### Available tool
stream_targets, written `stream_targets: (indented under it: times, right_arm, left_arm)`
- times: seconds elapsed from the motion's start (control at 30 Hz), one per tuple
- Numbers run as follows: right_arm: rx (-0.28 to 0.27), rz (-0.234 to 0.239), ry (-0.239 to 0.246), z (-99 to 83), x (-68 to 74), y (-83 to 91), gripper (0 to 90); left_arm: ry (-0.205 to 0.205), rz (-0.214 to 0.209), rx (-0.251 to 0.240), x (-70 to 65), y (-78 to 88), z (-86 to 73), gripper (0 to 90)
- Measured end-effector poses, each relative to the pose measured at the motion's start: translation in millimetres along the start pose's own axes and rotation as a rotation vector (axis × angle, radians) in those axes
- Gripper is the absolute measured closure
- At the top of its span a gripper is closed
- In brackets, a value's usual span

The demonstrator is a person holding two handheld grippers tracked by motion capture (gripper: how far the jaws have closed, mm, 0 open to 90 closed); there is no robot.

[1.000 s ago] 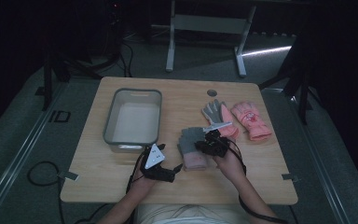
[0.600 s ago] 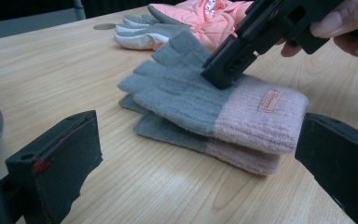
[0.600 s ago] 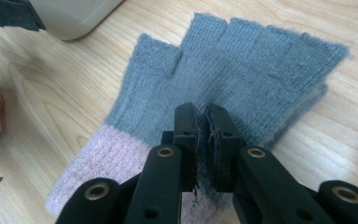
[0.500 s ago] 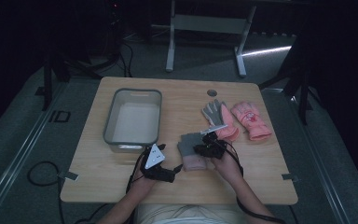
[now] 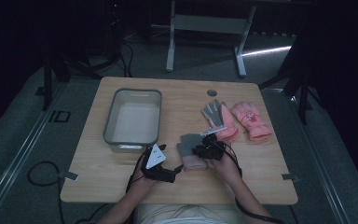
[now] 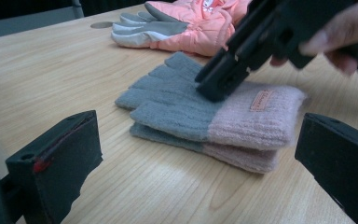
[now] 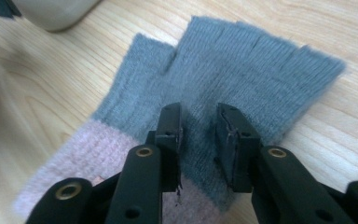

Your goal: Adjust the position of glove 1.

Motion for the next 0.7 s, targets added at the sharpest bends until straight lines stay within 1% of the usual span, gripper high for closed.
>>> stream_targets:
  times: [0.03,0.1,0.13,0.17,0.23,0.27,0.3,0.33,0.37,0.4,0.43,0.47,0.5,0.53,0.57,0.63,0.67,0.7]
  right_arm:
    - [-0.005,0.003,-0.003,1.3,0.5,2.4,69.9]
    - [-0.020,-0.002,0.002,5.3,0.5,11.4,69.9]
    - [-0.032,-0.015,0.008,8.5,-1.4,17.3,69.9]
    - [-0.041,-0.022,0.007,11.0,-4.1,21.8,70.0]
    - [-0.056,-0.036,-0.001,15.1,-10.6,29.3,70.0]
    - [-0.056,-0.036,-0.001,15.1,-10.6,29.3,70.0]
    - [-0.068,-0.042,-0.007,18.2,-15.2,36.9,70.0]
    - [-0.070,-0.045,-0.007,19.1,-15.9,38.7,70.0]
    - [-0.072,-0.047,-0.002,20.2,-17.0,40.8,70.0]
    - [-0.076,-0.047,-0.007,21.5,-18.7,43.5,70.0]
    - [-0.085,-0.048,-0.016,22.8,-20.1,45.0,70.3]
    - [-0.092,-0.048,-0.023,24.5,-22.8,47.4,70.7]
    - [-0.096,-0.052,-0.025,25.7,-24.5,48.4,70.7]
    - [-0.103,-0.053,-0.034,27.6,-26.2,49.3,70.7]
    - [-0.108,-0.051,-0.044,29.8,-27.5,49.4,70.7]
    - [-0.114,-0.061,-0.053,34.5,-31.7,48.0,70.7]
    - [-0.115,-0.062,-0.058,36.7,-33.0,46.3,70.6]
    - [-0.111,-0.063,-0.061,38.3,-34.7,44.0,70.4]
  left_arm:
    - [-0.011,-0.005,0.007,-2.1,0.1,-0.5,0.0]
    - [-0.055,-0.026,0.007,-9.5,0.1,-0.7,0.0]
    - [-0.078,-0.015,0.004,-11.5,-0.6,-0.4,0.0]
    - [-0.093,-0.011,0.010,-13.8,-1.2,-0.2,0.0]
    - [-0.093,-0.034,0.015,-20.7,-1.7,2.3,3.8]
    - [-0.093,-0.034,0.015,-20.7,-1.7,2.3,4.0]
    - [-0.076,-0.078,0.053,-29.4,-2.2,5.7,5.1]
    - [-0.069,-0.107,0.075,-33.6,-2.4,6.8,5.2]
    - [-0.091,-0.114,0.095,-37.4,-3.8,8.0,5.2]
    - [-0.114,-0.111,0.107,-39.3,-5.2,8.7,5.9]
    - [-0.150,-0.121,0.115,-43.2,-7.4,10.5,6.0]
    - [-0.165,-0.144,0.112,-45.9,-8.0,12.2,7.3]
    - [-0.171,-0.173,0.098,-49.8,-9.0,15.2,7.3]
    - [-0.182,-0.182,0.085,-52.0,-11.5,17.9,7.3]
    - [-0.215,-0.185,0.083,-53.6,-15.0,18.6,7.5]
    - [-0.302,-0.191,0.099,-54.8,-22.6,16.0,9.5]
    - [-0.341,-0.193,0.106,-56.0,-25.7,13.9,13.2]
    - [-0.374,-0.208,0.119,-57.1,-28.4,11.3,14.8]
Point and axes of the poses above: each handheld gripper's, and its own axes: y roughly backward along the jaws, z roughly out of its top, x roughly to its left, the point moved 9 cm from there along -y, roughly forward along the jaws, and after that the axes turned 13 degrees about z, right-handed, at the moved point
